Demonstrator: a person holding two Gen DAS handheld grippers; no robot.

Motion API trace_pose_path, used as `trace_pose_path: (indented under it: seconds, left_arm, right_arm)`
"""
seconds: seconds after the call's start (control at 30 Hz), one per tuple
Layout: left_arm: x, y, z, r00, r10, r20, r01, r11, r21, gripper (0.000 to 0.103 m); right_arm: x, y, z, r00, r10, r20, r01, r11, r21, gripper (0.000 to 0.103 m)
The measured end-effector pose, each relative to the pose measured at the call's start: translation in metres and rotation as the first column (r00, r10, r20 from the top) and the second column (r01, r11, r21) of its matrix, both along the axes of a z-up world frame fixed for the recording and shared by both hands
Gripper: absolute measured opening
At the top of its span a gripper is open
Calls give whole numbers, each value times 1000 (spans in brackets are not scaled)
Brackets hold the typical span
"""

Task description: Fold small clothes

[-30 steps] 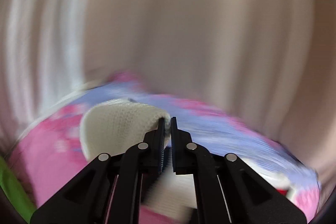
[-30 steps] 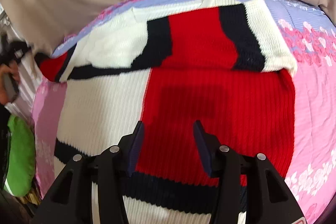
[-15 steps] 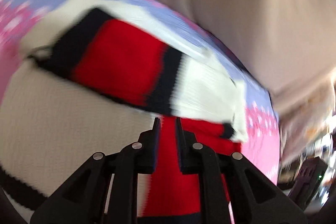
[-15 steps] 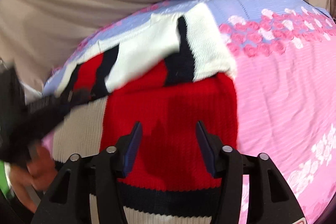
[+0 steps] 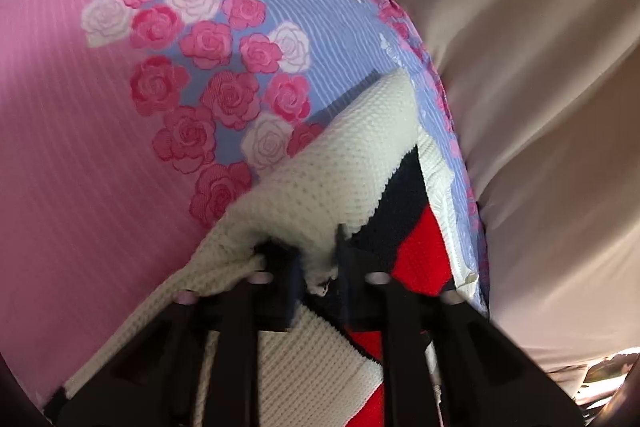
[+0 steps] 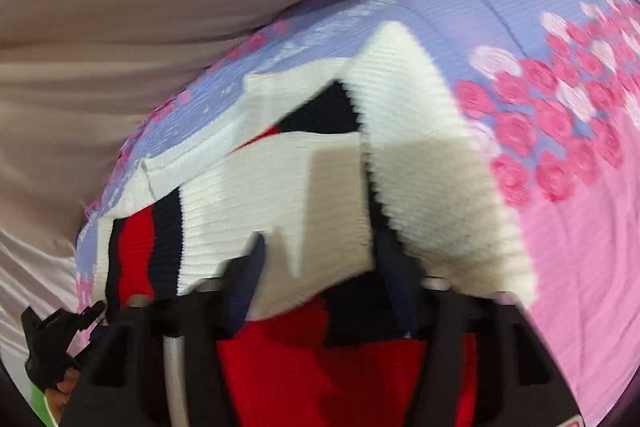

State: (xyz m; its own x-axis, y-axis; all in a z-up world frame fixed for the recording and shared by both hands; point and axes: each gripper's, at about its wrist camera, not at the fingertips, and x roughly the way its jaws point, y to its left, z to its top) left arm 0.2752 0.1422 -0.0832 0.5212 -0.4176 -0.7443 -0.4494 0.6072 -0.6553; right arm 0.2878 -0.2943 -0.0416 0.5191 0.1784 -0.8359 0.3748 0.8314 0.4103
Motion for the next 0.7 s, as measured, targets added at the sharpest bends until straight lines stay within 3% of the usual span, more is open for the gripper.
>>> trace_pose_path:
  seconds: [0.1, 0.17, 0.23, 0.3, 0.37, 0.4, 0.47, 0.5, 0.57, 0.63, 0.7]
  left_arm:
    - [-4, 8, 41, 991, 25, 132, -28, 999, 22, 7]
    - [-10, 15, 78, 972, 35, 233, -56, 995, 85, 7]
    - [-14, 14, 82, 969, 44, 244, -75, 990, 117, 8]
    - [-9, 4, 60, 983, 13, 185, -53, 976, 211, 8]
    - [-7, -3, 30, 996, -6, 91, -18, 965, 260, 8]
    - [-5, -8, 16, 999, 0, 47, -12, 966, 258, 7]
    - [-6, -10, 7, 999, 9, 31, -17, 969, 248, 8]
    - [-7, -10, 9, 999, 8, 39, -18, 967, 252, 8]
    - [-6, -11, 10, 999, -6, 43, -6, 959, 282, 8]
    - [-6, -13, 6, 1000, -8, 28, 0, 958, 287, 8]
    - [-6, -19, 5, 1000, -13, 19, 7, 954, 299, 8]
  right_arm:
    - [13, 22, 31, 993, 96, 76, -93, 995, -43, 10]
    - [17, 30, 93, 959, 131, 251, -126, 991, -38, 9]
    - [12, 32, 150, 898, 147, 414, -138, 989, -53, 9]
    - [3, 31, 170, 863, 162, 479, -114, 985, -127, 9]
    - [16, 23, 128, 922, 174, 347, -123, 979, -163, 9]
    - [28, 16, 82, 965, 160, 209, -132, 981, -139, 9]
    - [36, 5, 11, 991, 136, 7, -135, 987, -85, 9]
    - [33, 1, 0, 992, 122, -15, -123, 990, -74, 9]
    - [25, -2, 21, 991, 98, 88, -97, 995, -13, 9]
    - [19, 0, 43, 980, 102, 171, -98, 995, -32, 9]
    - [23, -3, 26, 987, 116, 109, -108, 992, -72, 9]
